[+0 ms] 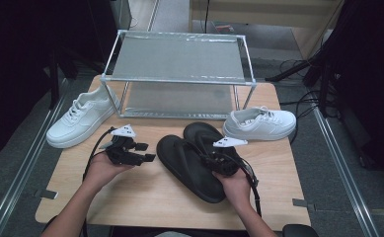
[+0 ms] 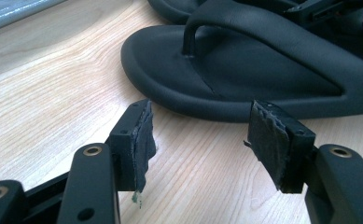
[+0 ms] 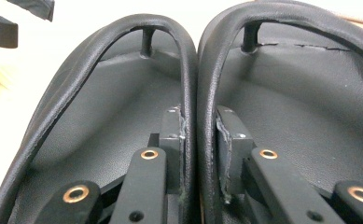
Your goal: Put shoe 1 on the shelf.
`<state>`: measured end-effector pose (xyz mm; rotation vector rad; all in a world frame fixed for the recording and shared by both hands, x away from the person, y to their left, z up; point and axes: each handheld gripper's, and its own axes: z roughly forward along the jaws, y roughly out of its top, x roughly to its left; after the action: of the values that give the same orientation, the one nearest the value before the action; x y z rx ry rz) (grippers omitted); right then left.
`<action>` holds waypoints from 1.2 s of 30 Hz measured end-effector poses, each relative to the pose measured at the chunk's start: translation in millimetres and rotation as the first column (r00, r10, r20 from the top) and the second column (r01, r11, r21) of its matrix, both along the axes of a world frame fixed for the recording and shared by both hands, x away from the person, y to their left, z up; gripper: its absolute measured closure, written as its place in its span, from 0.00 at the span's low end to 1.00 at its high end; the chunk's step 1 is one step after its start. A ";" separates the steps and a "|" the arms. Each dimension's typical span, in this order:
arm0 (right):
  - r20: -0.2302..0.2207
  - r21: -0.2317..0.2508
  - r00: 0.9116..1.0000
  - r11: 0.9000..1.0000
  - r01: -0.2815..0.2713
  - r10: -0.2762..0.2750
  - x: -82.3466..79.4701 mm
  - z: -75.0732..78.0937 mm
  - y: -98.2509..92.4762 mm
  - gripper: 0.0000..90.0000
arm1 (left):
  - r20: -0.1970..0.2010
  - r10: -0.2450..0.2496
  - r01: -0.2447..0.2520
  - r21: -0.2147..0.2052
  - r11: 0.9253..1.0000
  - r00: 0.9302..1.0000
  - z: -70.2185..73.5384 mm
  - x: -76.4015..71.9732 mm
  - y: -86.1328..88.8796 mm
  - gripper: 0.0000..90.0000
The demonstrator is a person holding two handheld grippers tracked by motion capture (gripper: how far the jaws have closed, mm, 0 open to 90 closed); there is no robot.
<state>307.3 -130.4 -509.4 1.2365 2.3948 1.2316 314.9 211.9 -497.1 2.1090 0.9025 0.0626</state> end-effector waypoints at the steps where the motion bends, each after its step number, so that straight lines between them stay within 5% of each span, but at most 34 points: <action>1: 0.001 0.001 1.000 1.000 -0.001 0.001 0.4 0.4 0.2 0.85 | 0.002 0.007 -0.007 0.002 1.000 1.000 0.0 -0.9 0.8 0.45; 21: 0.025 0.001 0.999 0.999 -0.043 0.043 18.3 8.6 14.6 0.84 | -0.001 0.062 -0.062 0.008 0.998 0.998 -2.4 -19.8 19.4 0.44; 36: 0.073 0.014 0.996 0.998 -0.059 0.058 48.1 22.5 25.1 0.84 | -0.001 0.101 -0.101 0.009 0.995 0.995 -4.9 -33.7 26.5 0.44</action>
<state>355.4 -105.2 -486.9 1.1134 2.3889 1.2918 281.2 238.4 -501.9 2.0710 1.0108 0.1169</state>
